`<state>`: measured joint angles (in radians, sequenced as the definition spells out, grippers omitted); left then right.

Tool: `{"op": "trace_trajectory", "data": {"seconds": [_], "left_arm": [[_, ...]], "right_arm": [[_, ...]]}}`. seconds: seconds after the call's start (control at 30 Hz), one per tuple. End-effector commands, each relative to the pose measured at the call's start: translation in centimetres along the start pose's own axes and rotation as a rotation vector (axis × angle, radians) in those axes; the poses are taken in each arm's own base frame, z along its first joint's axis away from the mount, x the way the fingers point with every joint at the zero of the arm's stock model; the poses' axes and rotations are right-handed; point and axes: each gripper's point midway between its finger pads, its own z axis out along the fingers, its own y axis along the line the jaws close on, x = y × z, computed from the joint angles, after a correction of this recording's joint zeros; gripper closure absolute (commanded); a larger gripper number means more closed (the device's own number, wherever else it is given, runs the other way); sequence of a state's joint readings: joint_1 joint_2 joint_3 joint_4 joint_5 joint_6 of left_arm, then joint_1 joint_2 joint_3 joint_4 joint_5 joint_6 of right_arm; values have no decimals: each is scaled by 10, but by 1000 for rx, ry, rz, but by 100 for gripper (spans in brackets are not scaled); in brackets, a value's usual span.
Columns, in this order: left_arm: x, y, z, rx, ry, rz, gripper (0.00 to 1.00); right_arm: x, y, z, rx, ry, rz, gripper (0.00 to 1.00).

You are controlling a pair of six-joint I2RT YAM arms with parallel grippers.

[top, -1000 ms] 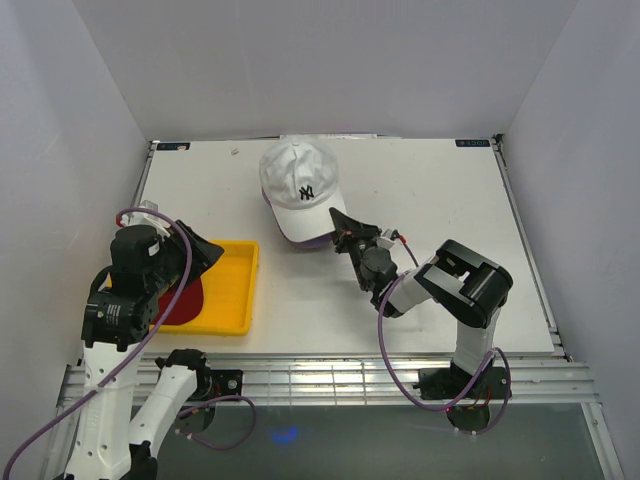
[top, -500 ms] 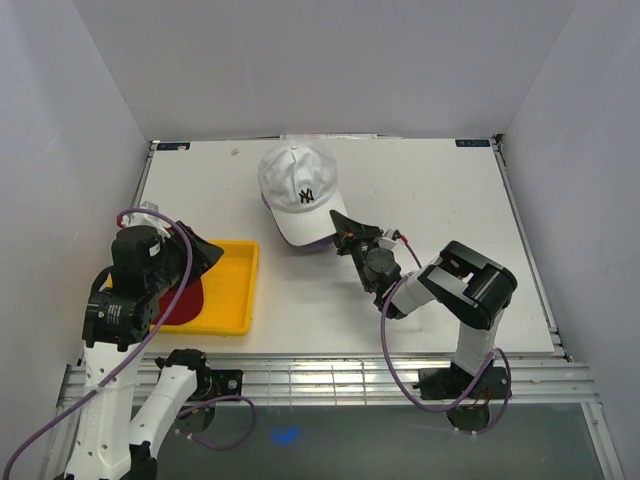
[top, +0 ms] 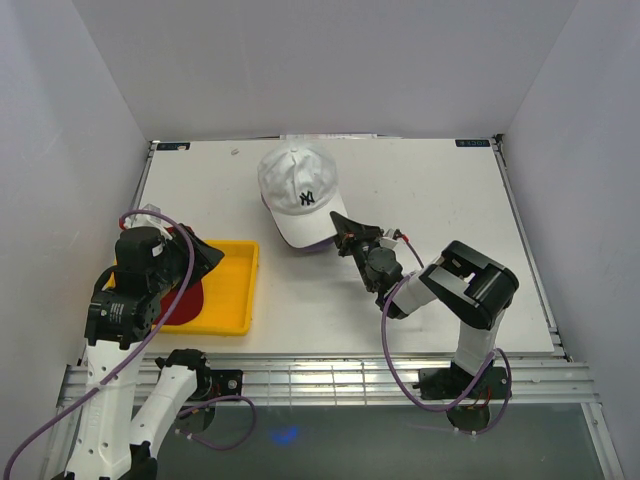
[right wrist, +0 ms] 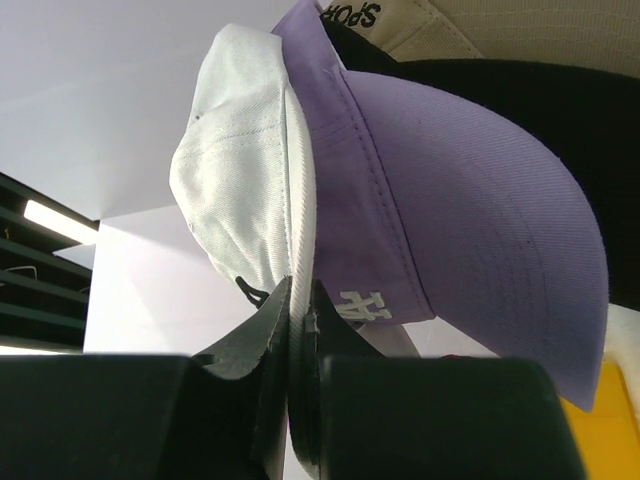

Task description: Stack the hats

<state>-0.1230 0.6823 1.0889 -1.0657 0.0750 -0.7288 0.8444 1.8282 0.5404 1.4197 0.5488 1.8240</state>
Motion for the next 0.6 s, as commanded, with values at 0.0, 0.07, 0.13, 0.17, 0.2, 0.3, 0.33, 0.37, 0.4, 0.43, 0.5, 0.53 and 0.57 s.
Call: {"op": "trace_trajectory", "data": {"seconds": [0.0, 0.07, 0.13, 0.17, 0.2, 0.3, 0.33, 0.37, 0.4, 0.43, 0.5, 0.53, 0.57], "left_arm": [[0, 2, 0, -8, -8, 18, 34], [-1, 3, 1, -12, -7, 16, 34], [-1, 3, 1, -13, -8, 18, 34], [0, 3, 2, -15, -6, 18, 34], [0, 4, 2, -18, -5, 18, 34], [0, 5, 4, -22, -6, 16, 34], [0, 5, 4, -25, -4, 16, 34], [0, 6, 5, -27, -4, 17, 34], [0, 6, 6, -30, -1, 17, 34], [0, 7, 6, -32, -3, 17, 34], [1, 8, 7, -34, 0, 17, 34], [1, 8, 8, -35, -1, 17, 34], [1, 8, 8, -37, 1, 17, 34]], "right_arm": [[-18, -78, -14, 233, -8, -180, 92], [-21, -85, -16, 259, -14, -193, 92], [-25, -91, -18, 277, -19, -203, 92], [-25, -90, -17, 278, -19, -203, 92], [-27, -94, -18, 291, -19, -208, 92], [-30, -99, -18, 315, -23, -228, 92], [-32, -102, -18, 323, -23, -241, 92], [-34, -103, -18, 333, -26, -248, 92], [-36, -109, -19, 355, -27, -262, 92], [-37, -111, -20, 365, -27, -271, 92], [-41, -116, -20, 385, -28, -283, 92], [-44, -121, -22, 401, -31, -294, 92], [-46, -123, -23, 411, -34, -299, 92]]}}
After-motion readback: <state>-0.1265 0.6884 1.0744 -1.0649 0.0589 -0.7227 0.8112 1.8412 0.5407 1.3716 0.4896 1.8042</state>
